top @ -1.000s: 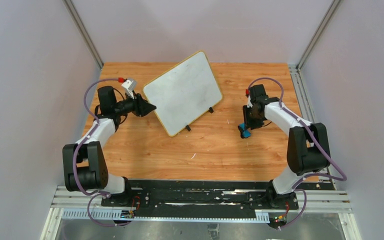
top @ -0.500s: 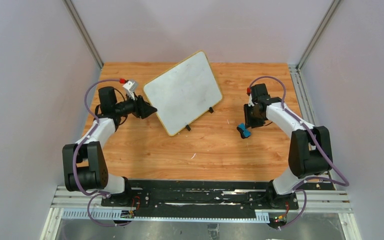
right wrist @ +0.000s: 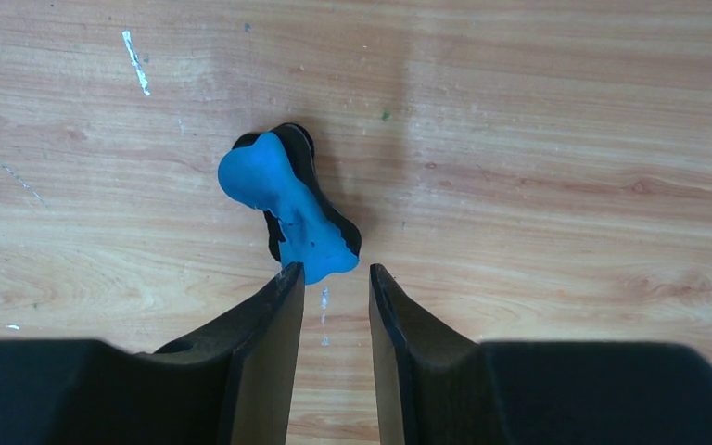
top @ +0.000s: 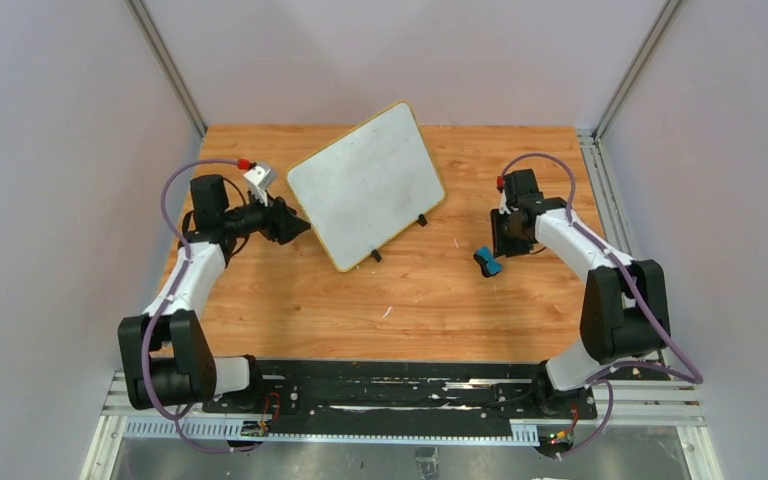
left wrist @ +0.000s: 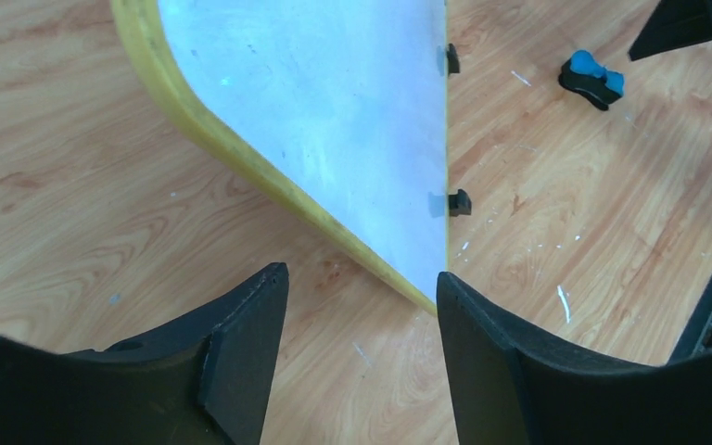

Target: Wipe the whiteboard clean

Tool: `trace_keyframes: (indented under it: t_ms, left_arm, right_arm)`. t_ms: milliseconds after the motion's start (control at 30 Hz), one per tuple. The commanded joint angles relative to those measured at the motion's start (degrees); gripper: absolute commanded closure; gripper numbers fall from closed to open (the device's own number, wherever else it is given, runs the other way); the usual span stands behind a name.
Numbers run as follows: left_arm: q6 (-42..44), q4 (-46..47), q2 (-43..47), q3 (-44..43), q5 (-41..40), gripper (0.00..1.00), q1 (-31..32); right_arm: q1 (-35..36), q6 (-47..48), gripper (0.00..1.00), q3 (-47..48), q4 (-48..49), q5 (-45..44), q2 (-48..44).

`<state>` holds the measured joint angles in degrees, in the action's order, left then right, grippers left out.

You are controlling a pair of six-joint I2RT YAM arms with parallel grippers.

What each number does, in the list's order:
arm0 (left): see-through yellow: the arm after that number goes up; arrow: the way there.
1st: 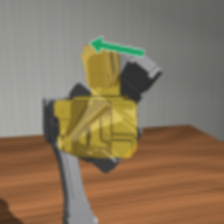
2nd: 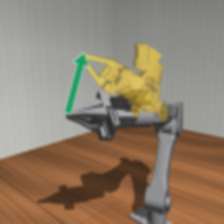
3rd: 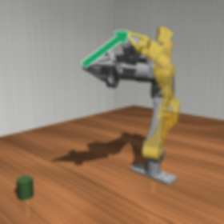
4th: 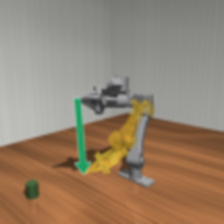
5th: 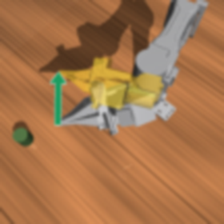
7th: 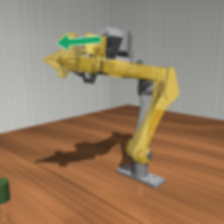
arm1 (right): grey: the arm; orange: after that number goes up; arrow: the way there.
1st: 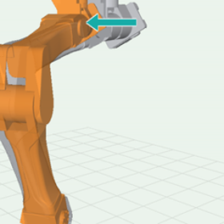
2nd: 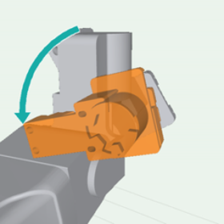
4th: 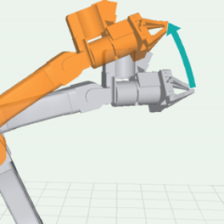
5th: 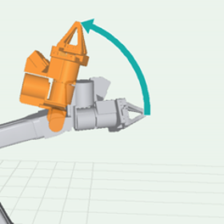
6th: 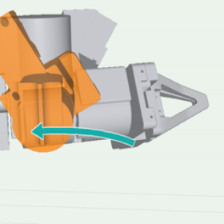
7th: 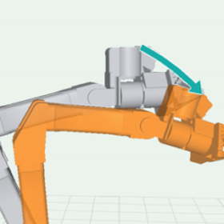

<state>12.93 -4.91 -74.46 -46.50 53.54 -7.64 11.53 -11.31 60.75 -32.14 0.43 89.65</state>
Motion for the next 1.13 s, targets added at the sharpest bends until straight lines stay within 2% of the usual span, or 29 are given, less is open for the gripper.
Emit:
trace_keyframes:
  t_ms: [0,100,200,367,533,700,967,1100]
  left_arm:
    - [3.1,-2.1,4.5,1.0,-3.5,0.34,-2.4]
    - [1.3,-0.8,6.3,2.5,-5.5,0.29,-5.3]
    - [0.2,1.4,8.4,4.5,-11.3,0.26,-6.9]
    - [-4.1,12.2,11.0,11.5,-26.3,0.02,-7.0]
    - [-8.9,23.7,10.0,16.9,-36.4,0.02,-7.0]
    - [-12.6,28.2,7.7,18.2,-41.5,0.02,-7.0]
    - [-13.4,28.4,6.6,18.5,-40.4,0.02,-7.0]
    - [-13.5,28.4,6.7,18.7,-39.2,0.02,-7.0]
  right_arm:
    - [-0.9,-0.9,0.67,-1.6,0.2,-2.9,-4.8]
    - [-0.9,-1.3,0.67,-2.6,1.0,-4.4,-7.1]
    - [-0.9,-2.1,0.67,-3.7,2.1,-6.1,-9.4]
    - [-0.9,-3.6,0.68,-6.2,4.3,-9.7,-13.0]
    - [-0.7,-4.3,0.68,-8.8,7.8,-7.8,-16.3]
    - [-0.6,-5.2,0.69,-10.2,9.3,-7.5,-16.3]
    - [0.1,-5.4,0.75,-11.9,11.2,-7.5,-15.7]
    - [0.2,-5.4,0.75,-11.2,10.9,-7.1,-15.0]
